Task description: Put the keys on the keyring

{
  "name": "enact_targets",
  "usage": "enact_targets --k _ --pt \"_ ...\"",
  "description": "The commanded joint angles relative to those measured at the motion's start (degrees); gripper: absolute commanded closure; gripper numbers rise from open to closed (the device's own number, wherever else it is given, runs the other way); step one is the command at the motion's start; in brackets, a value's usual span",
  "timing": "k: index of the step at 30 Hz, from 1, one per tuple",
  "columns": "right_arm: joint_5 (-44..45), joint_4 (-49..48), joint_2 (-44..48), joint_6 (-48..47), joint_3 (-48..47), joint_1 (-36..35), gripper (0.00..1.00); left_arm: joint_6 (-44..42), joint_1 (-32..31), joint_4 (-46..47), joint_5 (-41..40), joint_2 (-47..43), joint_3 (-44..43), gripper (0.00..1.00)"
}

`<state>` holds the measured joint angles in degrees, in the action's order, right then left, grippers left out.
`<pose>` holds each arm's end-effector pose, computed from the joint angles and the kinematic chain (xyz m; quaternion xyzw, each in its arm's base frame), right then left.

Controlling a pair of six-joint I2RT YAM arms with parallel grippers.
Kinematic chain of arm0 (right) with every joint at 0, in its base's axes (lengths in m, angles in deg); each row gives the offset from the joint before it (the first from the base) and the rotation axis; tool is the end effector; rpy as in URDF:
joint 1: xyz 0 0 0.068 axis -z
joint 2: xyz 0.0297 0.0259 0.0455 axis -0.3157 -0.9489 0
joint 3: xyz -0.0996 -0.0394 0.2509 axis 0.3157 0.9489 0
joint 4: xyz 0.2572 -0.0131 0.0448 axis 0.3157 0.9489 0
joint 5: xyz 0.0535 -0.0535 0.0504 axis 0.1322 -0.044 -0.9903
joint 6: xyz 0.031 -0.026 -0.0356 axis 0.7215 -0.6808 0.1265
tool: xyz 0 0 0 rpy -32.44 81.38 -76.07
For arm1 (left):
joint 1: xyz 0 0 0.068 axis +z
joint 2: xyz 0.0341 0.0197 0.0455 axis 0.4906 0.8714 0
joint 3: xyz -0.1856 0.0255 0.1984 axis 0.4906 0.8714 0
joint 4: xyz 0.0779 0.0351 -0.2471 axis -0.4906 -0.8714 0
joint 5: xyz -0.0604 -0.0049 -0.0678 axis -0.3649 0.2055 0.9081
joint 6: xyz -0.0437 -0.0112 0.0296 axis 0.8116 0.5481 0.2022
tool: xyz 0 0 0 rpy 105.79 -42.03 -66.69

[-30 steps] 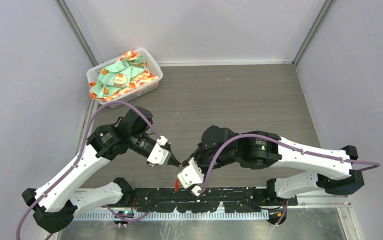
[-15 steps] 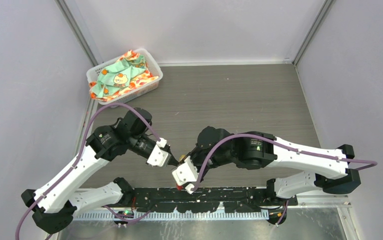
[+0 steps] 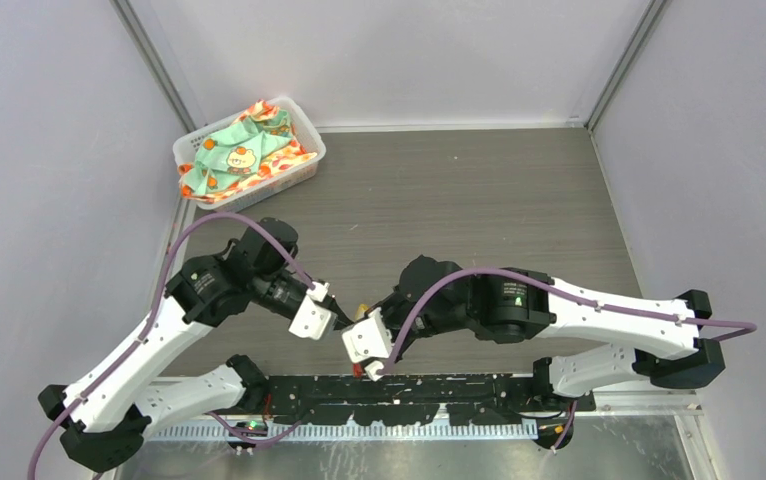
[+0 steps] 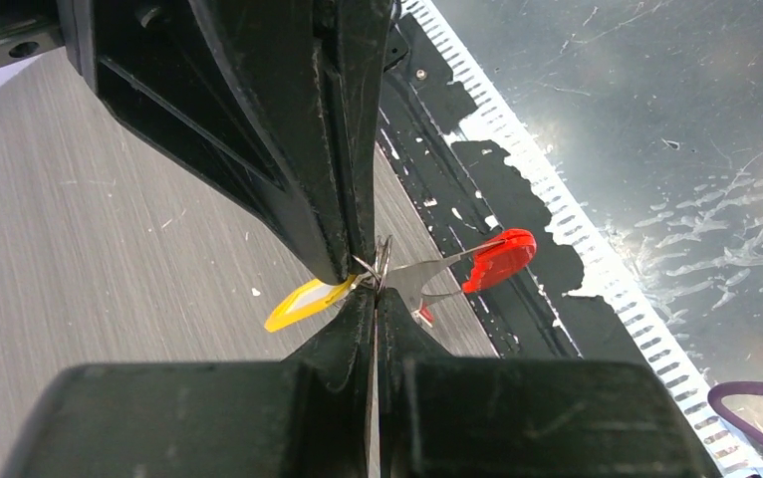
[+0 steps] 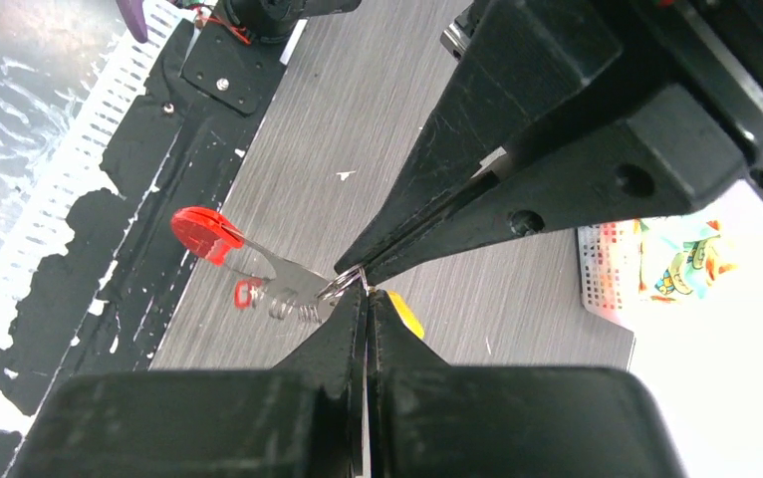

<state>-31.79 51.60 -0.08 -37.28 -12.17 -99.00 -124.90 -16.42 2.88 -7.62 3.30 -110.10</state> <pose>0.0389 0.2619 0.4032 -0.7893 0.3693 0.1991 0.4484 0.0813 -0.1247 0.3736 0.7490 0.3890 -0.3850 0.3735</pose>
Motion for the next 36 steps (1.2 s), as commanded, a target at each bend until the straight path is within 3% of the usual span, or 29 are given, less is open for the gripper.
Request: enact_targets --k 1,26,36 --pt "2.7 -11.2 4.0 3.4 2.2 0.2 0.99 -2.2 -0.9 1.6 3.2 -1.5 0.5 1.00" --pt "8.8 -9.1 2.1 12.1 1.0 2.8 0.99 -2.0 -1.2 2.9 3.1 -2.7 0.6 1.00" --pt "3.2 -12.1 5.3 15.5 4.4 3.8 0.99 -1.4 -1.2 5.8 3.2 -4.3 2.2 1.00"
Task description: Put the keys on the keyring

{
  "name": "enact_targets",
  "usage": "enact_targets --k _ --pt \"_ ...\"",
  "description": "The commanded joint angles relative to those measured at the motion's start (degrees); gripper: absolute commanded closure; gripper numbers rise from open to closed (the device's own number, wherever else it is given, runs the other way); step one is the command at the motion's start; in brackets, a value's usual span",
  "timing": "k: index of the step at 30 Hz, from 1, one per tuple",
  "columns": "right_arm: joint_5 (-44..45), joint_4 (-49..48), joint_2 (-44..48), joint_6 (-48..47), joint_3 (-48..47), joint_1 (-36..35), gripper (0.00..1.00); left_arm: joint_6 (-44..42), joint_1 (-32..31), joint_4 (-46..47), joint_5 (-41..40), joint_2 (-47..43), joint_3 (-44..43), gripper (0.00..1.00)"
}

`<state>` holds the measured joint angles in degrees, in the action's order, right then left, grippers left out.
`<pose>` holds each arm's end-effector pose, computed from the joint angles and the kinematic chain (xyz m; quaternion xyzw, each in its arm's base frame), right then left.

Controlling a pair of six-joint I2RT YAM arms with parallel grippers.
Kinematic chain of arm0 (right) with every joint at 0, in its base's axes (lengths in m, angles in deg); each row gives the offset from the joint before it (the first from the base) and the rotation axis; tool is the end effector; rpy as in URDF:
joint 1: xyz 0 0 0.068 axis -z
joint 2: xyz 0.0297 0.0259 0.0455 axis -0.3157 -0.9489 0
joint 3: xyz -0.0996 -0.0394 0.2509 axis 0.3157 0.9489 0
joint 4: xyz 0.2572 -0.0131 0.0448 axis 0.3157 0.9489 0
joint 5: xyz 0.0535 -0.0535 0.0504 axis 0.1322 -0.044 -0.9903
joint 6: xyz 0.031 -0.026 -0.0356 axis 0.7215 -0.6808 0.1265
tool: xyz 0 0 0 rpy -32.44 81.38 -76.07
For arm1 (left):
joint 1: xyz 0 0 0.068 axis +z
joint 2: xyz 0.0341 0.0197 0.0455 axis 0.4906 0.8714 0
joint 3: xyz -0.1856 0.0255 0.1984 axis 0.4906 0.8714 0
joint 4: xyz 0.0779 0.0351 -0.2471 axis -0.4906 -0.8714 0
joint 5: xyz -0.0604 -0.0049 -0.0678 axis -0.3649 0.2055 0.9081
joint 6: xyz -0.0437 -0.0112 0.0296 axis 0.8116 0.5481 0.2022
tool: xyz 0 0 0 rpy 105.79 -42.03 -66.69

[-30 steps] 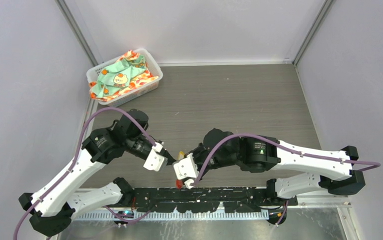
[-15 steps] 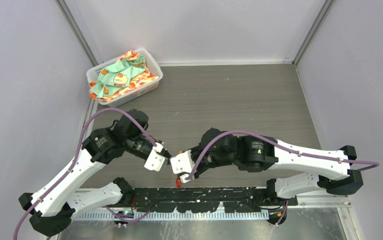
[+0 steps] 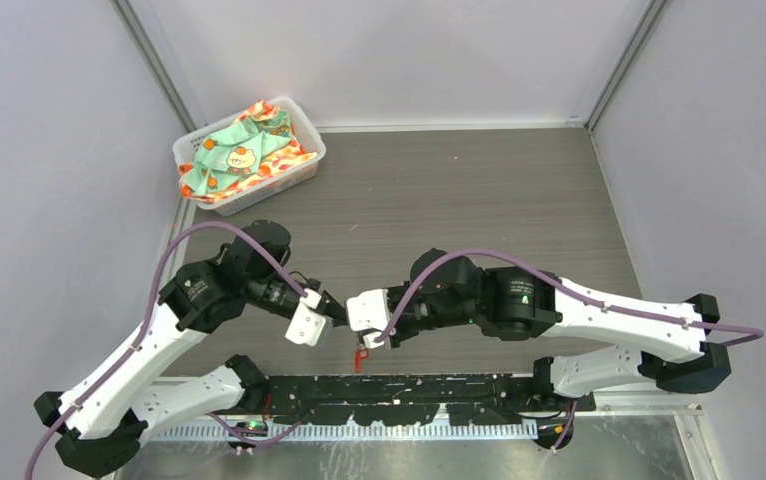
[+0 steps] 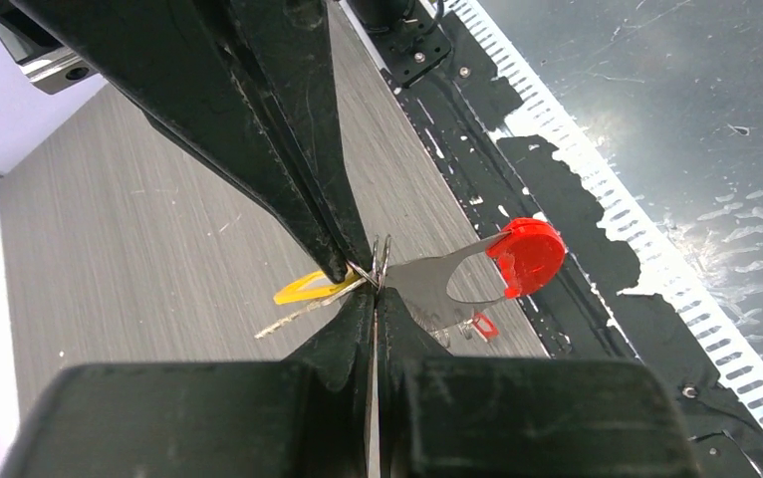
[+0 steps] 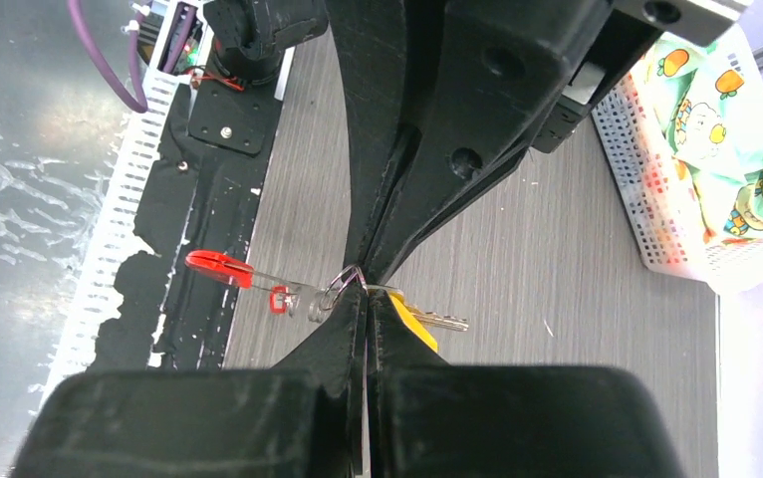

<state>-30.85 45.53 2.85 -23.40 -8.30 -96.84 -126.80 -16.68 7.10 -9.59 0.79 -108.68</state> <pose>0.0481 0.2539 0.4034 -0.7107 0.4645 0.2517 0.4645 0.0781 -0.1213 0.3763 0.7564 0.3589 -0.3532 0.4176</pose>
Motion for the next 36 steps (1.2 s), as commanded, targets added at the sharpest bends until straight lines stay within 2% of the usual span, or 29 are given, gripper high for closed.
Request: enact_targets --k 1,7,17,25,36 --pt "2.1 -6.1 2.4 2.0 0.7 1.8 0.99 1.0 -1.0 2.4 5.0 -2.2 1.0 1.00" --pt "-1.7 -6.8 4.9 4.8 2.5 4.7 0.99 2.5 -1.0 4.8 5.1 -3.6 1.8 1.00" --pt "-14.3 -6.3 8.0 7.1 4.2 9.4 0.99 2.7 -1.0 4.9 5.3 -3.5 1.7 1.00" --pt "-15.8 -4.1 10.0 7.1 4.3 10.7 0.99 3.7 -1.0 5.5 5.1 -3.7 2.0 1.00" --pt "-17.8 -3.5 8.0 5.7 2.6 10.8 0.99 5.5 -1.0 6.4 4.9 -3.4 1.7 1.00"
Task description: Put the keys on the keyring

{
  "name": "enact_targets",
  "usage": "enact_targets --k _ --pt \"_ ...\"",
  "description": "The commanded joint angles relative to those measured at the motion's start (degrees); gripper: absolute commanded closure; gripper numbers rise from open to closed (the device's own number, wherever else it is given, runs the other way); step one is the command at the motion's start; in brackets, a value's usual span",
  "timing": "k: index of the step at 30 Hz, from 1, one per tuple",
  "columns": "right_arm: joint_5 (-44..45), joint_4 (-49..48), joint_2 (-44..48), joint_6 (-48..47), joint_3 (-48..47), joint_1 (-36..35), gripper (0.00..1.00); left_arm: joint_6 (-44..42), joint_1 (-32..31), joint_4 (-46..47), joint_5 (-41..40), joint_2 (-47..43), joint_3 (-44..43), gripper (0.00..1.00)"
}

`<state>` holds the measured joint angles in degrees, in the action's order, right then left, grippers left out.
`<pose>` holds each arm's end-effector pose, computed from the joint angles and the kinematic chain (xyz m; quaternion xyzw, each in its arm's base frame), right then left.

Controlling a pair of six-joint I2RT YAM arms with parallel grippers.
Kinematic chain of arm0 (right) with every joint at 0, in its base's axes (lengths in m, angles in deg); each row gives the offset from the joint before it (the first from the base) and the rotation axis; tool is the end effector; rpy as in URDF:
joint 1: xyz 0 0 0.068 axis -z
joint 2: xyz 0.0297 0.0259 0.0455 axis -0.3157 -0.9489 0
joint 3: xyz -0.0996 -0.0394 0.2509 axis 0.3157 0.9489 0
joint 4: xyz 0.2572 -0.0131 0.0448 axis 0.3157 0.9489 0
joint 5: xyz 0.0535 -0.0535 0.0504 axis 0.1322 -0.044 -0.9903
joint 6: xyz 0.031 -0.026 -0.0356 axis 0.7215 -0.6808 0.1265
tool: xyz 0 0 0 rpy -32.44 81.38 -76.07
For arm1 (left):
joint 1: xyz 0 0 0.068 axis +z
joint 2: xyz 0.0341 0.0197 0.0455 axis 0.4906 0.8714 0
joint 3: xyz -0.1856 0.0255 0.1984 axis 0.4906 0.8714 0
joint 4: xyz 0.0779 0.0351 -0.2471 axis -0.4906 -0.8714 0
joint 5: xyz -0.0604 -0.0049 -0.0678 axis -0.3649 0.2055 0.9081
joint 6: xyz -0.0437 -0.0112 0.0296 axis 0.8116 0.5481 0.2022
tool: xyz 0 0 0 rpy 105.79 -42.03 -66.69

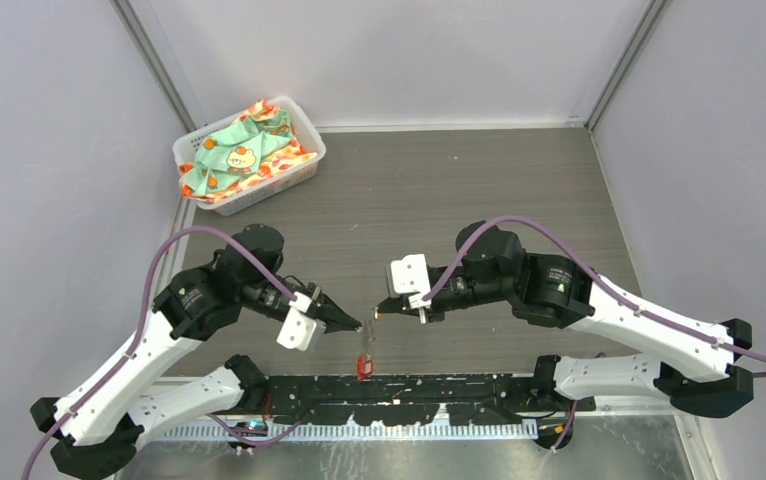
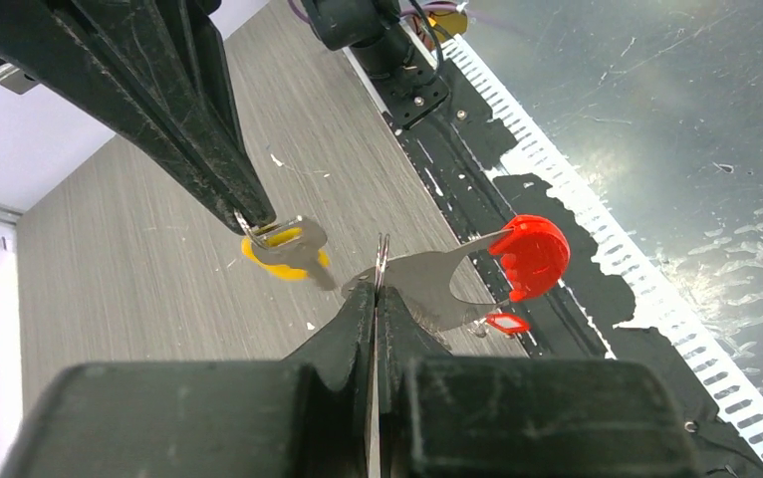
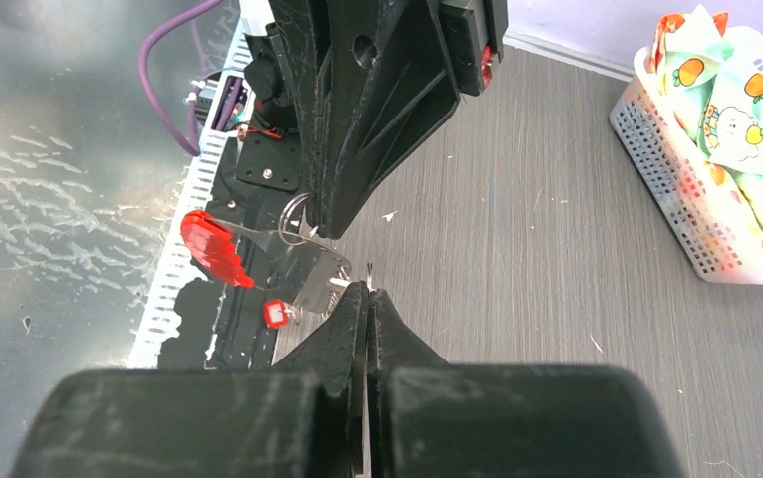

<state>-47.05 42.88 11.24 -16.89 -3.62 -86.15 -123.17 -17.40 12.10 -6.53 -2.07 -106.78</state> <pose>0.0706 0.2082 0.4139 -0.6580 0.4747 0.3531 0.4658 0.0709 -0.1179 0.3799 0.7428 0.3338 -0.3774 0.4409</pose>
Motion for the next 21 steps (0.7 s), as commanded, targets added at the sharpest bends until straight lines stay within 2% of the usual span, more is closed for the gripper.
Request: enact_targets --k 1,8,21 --pt "-2.2 -0.1 -0.5 -1.6 -2.2 0.1 0.99 3.1 -0.2 2.0 1.7 -0.6 -0.1 1.00" --pt "-4.4 4.0 -0.2 -8.6 -3.3 0.1 0.99 11.6 -0.2 6.7 2.5 0.1 -0.1 1.00" --pt "-7.5 4.0 -1.3 -10.4 -4.4 -0.1 0.99 13.6 -0.2 7.9 1.9 0.9 -0.1 1.00"
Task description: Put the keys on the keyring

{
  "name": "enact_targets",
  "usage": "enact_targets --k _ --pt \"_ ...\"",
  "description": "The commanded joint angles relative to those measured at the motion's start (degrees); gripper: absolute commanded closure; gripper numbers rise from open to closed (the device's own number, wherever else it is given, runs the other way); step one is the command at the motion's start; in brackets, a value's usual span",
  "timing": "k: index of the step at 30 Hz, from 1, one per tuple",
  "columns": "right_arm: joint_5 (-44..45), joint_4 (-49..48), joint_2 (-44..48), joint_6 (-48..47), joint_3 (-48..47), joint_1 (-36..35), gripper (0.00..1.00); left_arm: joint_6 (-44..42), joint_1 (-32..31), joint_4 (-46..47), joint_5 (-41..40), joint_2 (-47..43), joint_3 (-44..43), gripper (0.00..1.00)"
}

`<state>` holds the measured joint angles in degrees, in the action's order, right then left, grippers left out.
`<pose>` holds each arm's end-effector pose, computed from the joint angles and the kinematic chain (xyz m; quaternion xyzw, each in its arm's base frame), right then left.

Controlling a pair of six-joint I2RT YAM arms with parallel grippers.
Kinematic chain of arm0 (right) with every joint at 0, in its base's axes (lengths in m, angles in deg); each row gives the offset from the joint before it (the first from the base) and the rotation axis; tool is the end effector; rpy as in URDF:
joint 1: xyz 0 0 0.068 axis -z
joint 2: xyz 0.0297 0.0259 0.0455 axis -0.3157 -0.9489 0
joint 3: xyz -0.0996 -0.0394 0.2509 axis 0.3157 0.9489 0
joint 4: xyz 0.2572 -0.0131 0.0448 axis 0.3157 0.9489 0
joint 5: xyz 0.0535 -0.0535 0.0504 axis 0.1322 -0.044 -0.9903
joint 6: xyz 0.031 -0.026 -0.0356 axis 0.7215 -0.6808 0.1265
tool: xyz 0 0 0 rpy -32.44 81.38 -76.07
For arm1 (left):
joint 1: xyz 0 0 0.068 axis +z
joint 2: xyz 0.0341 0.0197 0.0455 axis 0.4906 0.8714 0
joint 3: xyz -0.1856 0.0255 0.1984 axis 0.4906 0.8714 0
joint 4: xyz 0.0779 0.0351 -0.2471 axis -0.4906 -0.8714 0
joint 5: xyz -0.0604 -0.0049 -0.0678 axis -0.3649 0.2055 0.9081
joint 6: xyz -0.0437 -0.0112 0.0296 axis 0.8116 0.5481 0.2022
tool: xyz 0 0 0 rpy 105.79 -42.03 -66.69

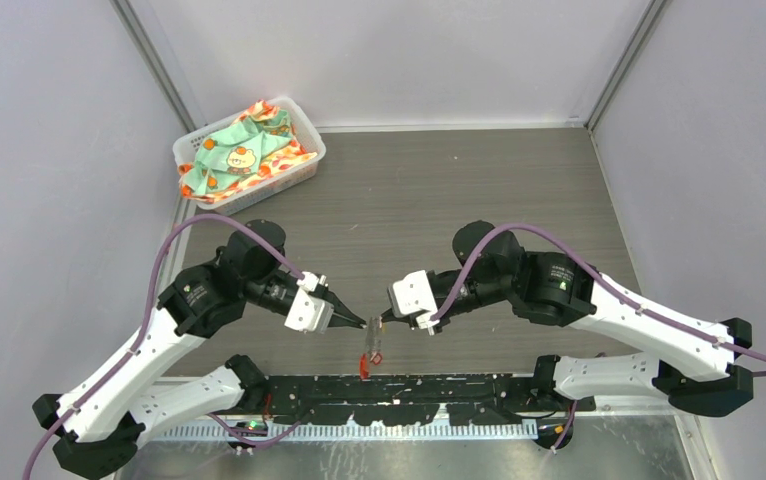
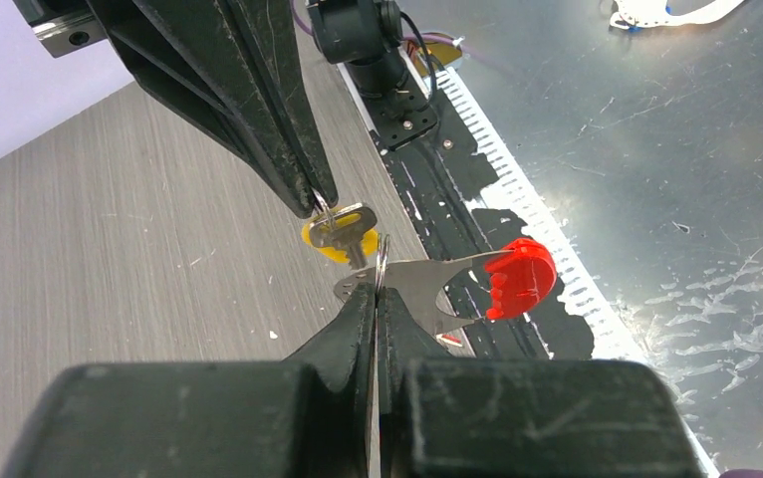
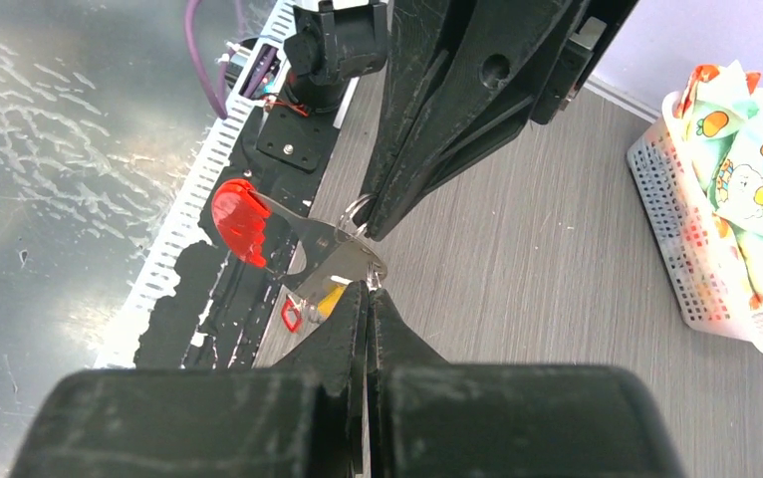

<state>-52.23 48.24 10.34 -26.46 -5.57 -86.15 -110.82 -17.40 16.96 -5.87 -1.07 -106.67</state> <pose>0.0669 0.2069 0.4132 -0.7162 0.4120 0.3422 0.4475 0.0768 -0.1245 0.3842 0.7024 0.3892 -0.4209 0.4220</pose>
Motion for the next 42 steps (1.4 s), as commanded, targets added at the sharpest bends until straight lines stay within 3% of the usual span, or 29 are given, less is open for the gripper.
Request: enact_targets --k 1,42 --pt "-2.5 -1.3 -0.5 -0.9 -2.6 -0.2 0.99 1.2 -0.2 3.1 1.2 -0.1 -0.1 1.00" --pt "-5.4 1.4 -4.6 -4.1 -6.2 -0.8 0.99 0.9 -0.2 3.4 -0.6 -0.2 0.4 1.00"
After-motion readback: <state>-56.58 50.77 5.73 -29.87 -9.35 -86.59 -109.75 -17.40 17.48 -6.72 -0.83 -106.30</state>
